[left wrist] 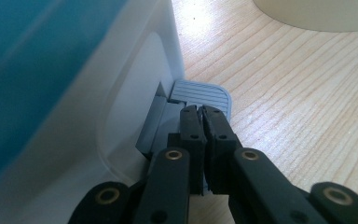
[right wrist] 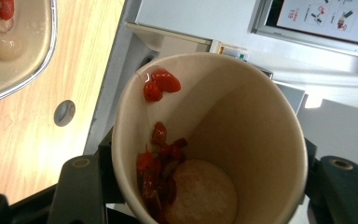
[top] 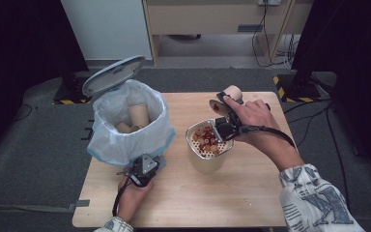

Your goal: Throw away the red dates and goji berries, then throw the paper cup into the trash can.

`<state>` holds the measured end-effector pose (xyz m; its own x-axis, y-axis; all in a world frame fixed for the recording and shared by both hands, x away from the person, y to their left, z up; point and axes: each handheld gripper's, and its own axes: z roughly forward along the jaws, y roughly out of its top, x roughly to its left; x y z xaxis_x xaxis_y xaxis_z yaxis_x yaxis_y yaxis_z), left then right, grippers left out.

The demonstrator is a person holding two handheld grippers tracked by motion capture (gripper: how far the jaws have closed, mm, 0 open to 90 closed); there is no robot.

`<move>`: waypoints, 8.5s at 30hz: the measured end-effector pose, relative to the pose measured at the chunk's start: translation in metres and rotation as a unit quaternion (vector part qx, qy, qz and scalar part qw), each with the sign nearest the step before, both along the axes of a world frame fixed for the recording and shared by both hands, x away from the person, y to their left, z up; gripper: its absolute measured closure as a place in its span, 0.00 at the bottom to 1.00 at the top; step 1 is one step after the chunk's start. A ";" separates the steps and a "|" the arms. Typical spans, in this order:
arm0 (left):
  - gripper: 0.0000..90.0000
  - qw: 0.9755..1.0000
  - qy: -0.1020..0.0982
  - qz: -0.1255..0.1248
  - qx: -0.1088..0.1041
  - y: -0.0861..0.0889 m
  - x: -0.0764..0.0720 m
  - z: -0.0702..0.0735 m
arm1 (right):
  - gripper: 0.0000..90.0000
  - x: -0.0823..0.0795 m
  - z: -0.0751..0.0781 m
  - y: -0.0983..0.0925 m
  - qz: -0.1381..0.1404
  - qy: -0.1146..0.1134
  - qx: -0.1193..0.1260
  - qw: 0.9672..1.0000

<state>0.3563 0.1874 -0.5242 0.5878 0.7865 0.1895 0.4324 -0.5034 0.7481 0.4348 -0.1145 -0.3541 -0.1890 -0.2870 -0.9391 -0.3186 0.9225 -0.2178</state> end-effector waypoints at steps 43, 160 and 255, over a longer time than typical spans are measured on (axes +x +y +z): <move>0.96 1.000 0.000 0.000 -0.001 0.000 0.000 0.000 | 0.41 0.030 0.026 -0.059 -0.021 0.276 0.442 0.854; 0.95 1.000 0.000 0.001 -0.004 0.000 -0.001 0.000 | 0.39 0.058 0.075 0.008 0.016 0.532 0.562 0.633; 0.94 1.000 0.001 -0.001 -0.007 0.001 -0.001 0.000 | 0.13 0.058 0.063 0.127 0.041 0.521 0.536 0.663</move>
